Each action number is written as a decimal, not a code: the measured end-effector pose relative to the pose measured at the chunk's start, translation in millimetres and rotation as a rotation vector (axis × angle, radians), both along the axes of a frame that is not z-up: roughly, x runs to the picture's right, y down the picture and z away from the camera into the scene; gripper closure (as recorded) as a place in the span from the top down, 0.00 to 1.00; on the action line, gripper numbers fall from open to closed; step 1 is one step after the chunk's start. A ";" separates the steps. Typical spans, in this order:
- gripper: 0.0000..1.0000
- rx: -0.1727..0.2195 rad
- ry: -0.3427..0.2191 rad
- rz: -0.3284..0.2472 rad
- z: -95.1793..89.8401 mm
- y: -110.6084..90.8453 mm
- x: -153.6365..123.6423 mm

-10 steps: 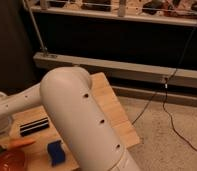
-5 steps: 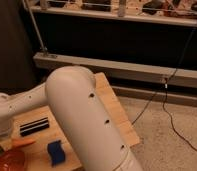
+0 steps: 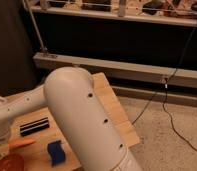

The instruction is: Place the pepper in the ceramic cup

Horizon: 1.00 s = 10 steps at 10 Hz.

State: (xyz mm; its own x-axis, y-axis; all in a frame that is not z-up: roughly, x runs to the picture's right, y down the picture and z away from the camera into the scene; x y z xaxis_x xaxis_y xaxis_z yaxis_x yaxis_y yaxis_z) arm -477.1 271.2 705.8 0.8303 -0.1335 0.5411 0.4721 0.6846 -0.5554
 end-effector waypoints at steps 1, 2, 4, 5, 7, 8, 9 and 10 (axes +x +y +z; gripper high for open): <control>0.65 0.003 -0.001 -0.008 0.8 0.4 -2.3; 0.65 0.010 0.004 -0.018 3.0 0.3 -3.4; 0.65 0.023 0.018 -0.034 10.1 -0.1 -2.8; 0.65 0.025 0.026 -0.040 13.2 0.6 -1.2; 0.65 0.021 0.044 -0.041 22.0 2.4 2.7; 0.65 0.017 0.051 -0.039 25.4 3.8 4.2; 0.65 0.008 0.060 -0.038 30.4 7.7 6.1; 0.65 0.005 0.062 -0.038 31.9 9.4 6.4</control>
State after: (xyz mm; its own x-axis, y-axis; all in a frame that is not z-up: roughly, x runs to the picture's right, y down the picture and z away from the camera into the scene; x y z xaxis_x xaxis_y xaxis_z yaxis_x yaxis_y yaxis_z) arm -470.8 280.6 737.7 0.8563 -0.1688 0.4882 0.4630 0.6697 -0.5806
